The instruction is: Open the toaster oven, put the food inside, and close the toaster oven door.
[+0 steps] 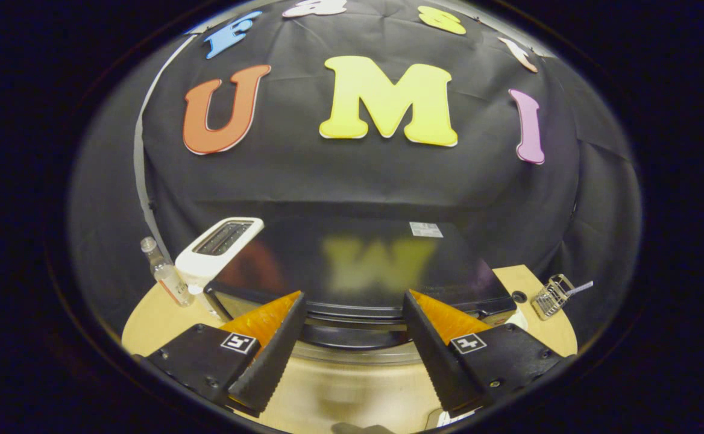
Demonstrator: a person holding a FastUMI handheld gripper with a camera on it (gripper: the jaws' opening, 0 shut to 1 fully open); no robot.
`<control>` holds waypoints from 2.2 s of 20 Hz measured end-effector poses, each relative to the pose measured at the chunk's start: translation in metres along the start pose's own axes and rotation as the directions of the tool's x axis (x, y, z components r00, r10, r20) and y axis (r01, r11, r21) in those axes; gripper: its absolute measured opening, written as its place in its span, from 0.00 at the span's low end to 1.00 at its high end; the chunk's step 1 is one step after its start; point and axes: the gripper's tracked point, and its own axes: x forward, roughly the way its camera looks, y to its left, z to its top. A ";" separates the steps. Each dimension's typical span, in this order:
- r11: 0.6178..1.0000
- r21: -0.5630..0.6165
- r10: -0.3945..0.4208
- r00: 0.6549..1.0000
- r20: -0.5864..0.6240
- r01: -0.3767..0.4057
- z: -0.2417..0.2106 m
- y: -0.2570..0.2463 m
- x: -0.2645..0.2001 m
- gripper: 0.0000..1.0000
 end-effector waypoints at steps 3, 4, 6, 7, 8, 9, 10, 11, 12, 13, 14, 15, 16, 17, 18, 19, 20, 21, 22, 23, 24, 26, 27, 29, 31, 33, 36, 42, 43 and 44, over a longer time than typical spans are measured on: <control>1.000 0.012 -0.010 1.000 -0.010 0.011 -0.005 -0.004 -0.004 1.00; 1.000 0.020 -0.010 1.000 -0.017 0.011 -0.007 -0.005 -0.005 1.00; 1.000 0.028 -0.011 1.000 -0.024 0.011 -0.010 -0.004 -0.010 1.00; 1.000 0.019 -0.013 1.000 -0.023 0.014 -0.013 -0.004 -0.016 1.00; 1.000 0.015 -0.017 1.000 -0.025 0.017 -0.016 -0.004 -0.021 1.00; 1.000 0.013 -0.019 1.000 -0.025 0.019 -0.019 -0.003 -0.026 1.00; 1.000 0.013 -0.021 0.999 -0.026 0.021 -0.022 -0.003 -0.030 1.00; 1.000 0.007 -0.024 0.999 -0.027 0.024 -0.027 -0.002 -0.035 1.00; 1.000 0.001 -0.026 0.999 -0.025 0.027 -0.030 -0.002 -0.039 1.00; 1.000 0.000 -0.029 0.999 -0.027 0.029 -0.036 -0.002 -0.045 1.00; 1.000 -0.004 -0.031 0.999 -0.031 0.031 -0.041 -0.001 -0.050 1.00; 0.999 -0.009 -0.033 0.999 -0.034 0.033 -0.047 -0.001 -0.055 1.00; 0.999 -0.015 -0.035 0.999 -0.040 0.034 -0.052 -0.001 -0.060 1.00; 0.999 -0.020 -0.037 0.998 -0.046 0.036 -0.060 -0.001 -0.065 1.00; 0.999 -0.026 -0.039 0.998 -0.055 0.037 -0.067 -0.001 -0.070 1.00; 0.999 -0.031 -0.041 0.997 -0.063 0.039 -0.076 0.000 -0.076 1.00; 0.999 -0.034 -0.043 0.997 -0.069 0.041 -0.083 0.000 -0.080 1.00; 0.998 -0.039 -0.045 0.996 -0.078 0.042 -0.091 0.001 -0.084 1.00; 0.998 -0.045 -0.046 0.995 -0.087 0.043 -0.099 0.001 -0.088 1.00; 0.998 -0.047 -0.048 0.994 -0.098 0.043 -0.107 0.001 -0.090 1.00; 0.998 -0.049 -0.049 0.993 -0.108 0.044 -0.115 0.001 -0.092 1.00; 0.998 -0.052 -0.052 0.990 -0.132 0.046 -0.133 0.002 -0.098 1.00; 0.997 -0.055 -0.053 0.988 -0.146 0.046 -0.142 0.001 -0.098 1.00; 0.997 -0.056 -0.055 0.984 -0.172 0.046 -0.158 0.001 -0.100 1.00; 0.998 -0.049 -0.053 0.976 -0.214 0.043 -0.177 0.001 -0.100 1.00; 0.998 -0.054 -0.048 0.966 -0.253 0.035 -0.191 0.001 -0.098 1.00; 0.999 -0.041 0.008 0.959 -0.283 -0.021 -0.202 0.010 -0.094 1.00; 1.000 -0.016 0.017 0.937 -0.350 -0.024 -0.227 0.007 -0.081 1.00; 0.999 -0.023 0.019 0.938 -0.347 -0.029 -0.229 0.008 -0.080 1.00; 0.999 -0.026 0.024 0.939 -0.344 -0.035 -0.229 0.008 -0.080 1.00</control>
